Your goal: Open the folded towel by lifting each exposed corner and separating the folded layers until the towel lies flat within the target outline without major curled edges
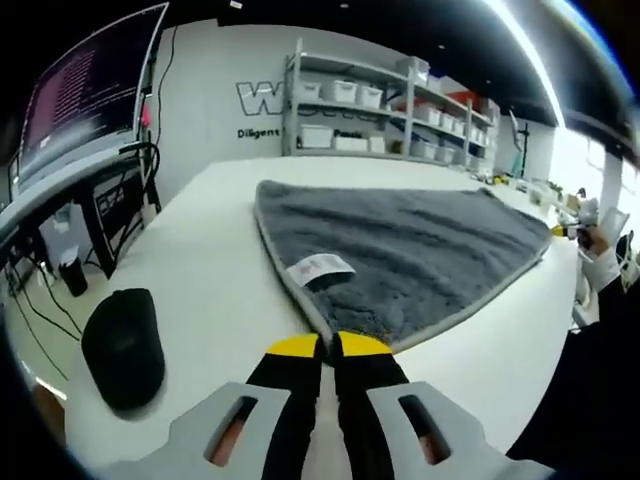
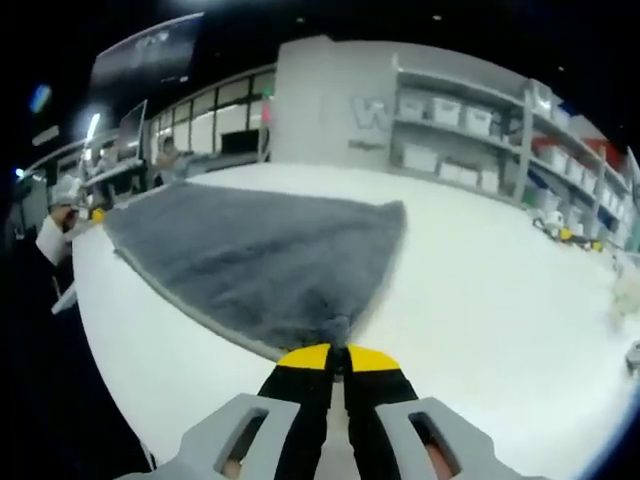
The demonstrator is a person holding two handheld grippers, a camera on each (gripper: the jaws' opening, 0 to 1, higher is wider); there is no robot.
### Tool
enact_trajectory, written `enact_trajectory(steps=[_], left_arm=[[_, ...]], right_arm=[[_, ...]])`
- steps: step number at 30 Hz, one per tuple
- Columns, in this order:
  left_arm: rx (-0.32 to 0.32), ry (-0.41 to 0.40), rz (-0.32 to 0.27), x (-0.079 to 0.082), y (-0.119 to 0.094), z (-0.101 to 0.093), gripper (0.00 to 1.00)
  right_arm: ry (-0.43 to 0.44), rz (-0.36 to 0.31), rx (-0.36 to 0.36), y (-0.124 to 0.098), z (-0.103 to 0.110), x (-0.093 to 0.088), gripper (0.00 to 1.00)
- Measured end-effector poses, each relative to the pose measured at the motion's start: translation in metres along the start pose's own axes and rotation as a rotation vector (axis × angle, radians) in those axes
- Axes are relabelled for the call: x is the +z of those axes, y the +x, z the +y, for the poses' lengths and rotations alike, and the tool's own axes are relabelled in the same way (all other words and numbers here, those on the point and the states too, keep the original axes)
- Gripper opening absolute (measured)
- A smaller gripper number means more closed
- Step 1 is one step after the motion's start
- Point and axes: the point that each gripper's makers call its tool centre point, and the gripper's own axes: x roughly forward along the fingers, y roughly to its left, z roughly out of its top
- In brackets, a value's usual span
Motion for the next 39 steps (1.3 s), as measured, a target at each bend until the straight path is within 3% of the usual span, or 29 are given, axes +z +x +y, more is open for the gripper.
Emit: enact_trajectory(steps=[14, 28, 39], left_arm=[[0.015, 0.028, 0.036, -0.003, -0.006, 0.000, 0.04], [-0.007, 0.090, 0.118, -0.010, -0.028, -0.003, 0.04], [-0.019, 0.124, 0.108, 0.001, -0.046, -0.011, 0.04]], right_arm=[[0.017, 0.023, 0.021, -0.015, -0.001, -0.005, 0.00], [-0.017, 0.046, 0.046, -0.027, 0.001, -0.009, 0.00], [-0.045, 0.022, 0.058, -0.050, 0.002, -0.003, 0.00]])
